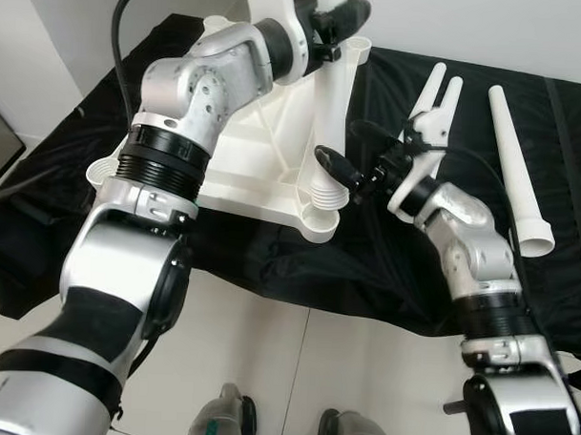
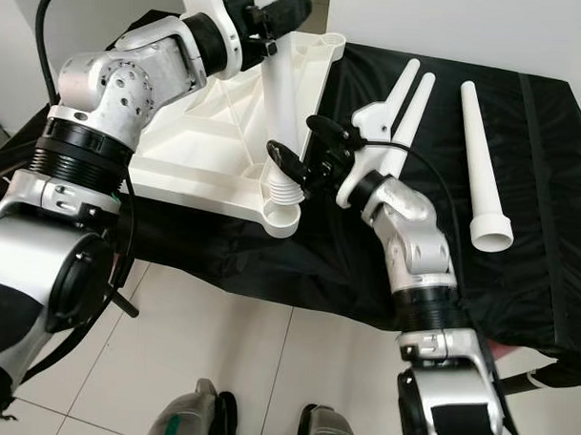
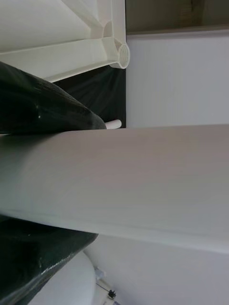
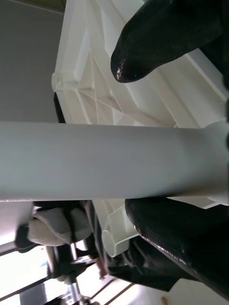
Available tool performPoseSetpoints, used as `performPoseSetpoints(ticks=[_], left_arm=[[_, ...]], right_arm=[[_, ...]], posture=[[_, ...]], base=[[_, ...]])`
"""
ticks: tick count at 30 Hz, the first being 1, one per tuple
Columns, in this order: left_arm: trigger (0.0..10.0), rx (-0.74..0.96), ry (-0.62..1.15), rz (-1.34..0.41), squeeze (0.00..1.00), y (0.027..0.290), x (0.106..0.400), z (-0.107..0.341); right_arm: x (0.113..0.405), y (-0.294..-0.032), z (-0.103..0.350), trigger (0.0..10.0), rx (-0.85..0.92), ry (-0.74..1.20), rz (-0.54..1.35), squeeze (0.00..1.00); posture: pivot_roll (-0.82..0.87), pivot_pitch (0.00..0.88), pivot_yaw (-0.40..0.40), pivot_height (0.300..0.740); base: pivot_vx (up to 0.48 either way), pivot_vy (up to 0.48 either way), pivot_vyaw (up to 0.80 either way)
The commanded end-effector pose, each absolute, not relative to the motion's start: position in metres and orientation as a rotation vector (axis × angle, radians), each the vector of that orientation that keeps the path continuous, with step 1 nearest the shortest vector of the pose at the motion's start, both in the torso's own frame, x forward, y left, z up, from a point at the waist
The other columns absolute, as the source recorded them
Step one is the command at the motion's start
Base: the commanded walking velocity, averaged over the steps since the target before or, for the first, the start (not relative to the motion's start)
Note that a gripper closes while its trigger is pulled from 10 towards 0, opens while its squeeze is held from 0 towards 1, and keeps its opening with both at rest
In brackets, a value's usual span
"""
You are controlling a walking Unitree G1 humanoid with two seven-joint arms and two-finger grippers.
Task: Building children table
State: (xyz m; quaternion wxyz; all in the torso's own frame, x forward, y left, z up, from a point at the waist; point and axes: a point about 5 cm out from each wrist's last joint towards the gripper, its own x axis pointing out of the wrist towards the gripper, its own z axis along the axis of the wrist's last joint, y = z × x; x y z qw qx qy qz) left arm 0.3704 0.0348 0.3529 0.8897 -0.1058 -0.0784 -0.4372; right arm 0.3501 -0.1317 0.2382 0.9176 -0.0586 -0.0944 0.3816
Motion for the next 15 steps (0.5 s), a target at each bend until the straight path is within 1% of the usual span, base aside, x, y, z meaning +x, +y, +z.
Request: performPoseSetpoints(ticks=[1, 2, 4, 5, 8, 11, 15], left_arm=[[10.0, -0.172, -0.223, -1.164, 0.00, 0.021, 0.353, 0.360], [10.0, -0.161, -0.230, -1.176, 0.00, 0.019, 0.350, 0.361], [10.0, -0.161, -0.230, -1.176, 0.00, 0.019, 0.350, 0.361], [10.0, -0.151, -0.236, -1.182, 0.00, 0.017, 0.348, 0.361], [10.0, -0.151, -0.236, -1.182, 0.00, 0.017, 0.348, 0.361], [10.0, -0.131, -0.251, -1.197, 0.00, 0.014, 0.344, 0.362], [10.0, -0.123, -0.258, -1.202, 0.00, 0.013, 0.342, 0.363]], right_arm=[[0.355, -0.132, 0.232, 10.0, -0.142, -0.112, 0.785, 0.00], [0.357, -0.132, 0.232, 10.0, -0.154, -0.068, 0.792, 0.00], [0.357, -0.132, 0.232, 10.0, -0.154, -0.068, 0.792, 0.00], [0.359, -0.132, 0.233, 10.0, -0.167, -0.034, 0.801, 0.00], [0.359, -0.132, 0.233, 10.0, -0.167, -0.034, 0.801, 0.00], [0.361, -0.131, 0.235, 10.0, -0.188, 0.026, 0.832, 0.00], [0.362, -0.130, 0.236, 10.0, -0.196, 0.042, 0.842, 0.00]], posture=[[-0.03, 0.089, 0.044, 0.740], [-0.03, 0.089, 0.042, 0.740], [-0.03, 0.089, 0.042, 0.740], [-0.03, 0.092, 0.042, 0.740], [-0.03, 0.092, 0.042, 0.740], [-0.03, 0.091, 0.041, 0.740], [-0.03, 0.091, 0.041, 0.740]], base=[[0.000, 0.000, 0.00], [0.000, 0.000, 0.00], [0.000, 0.000, 0.00], [0.000, 0.000, 0.00], [0.000, 0.000, 0.00], [0.000, 0.000, 0.00], [0.000, 0.000, 0.00]])
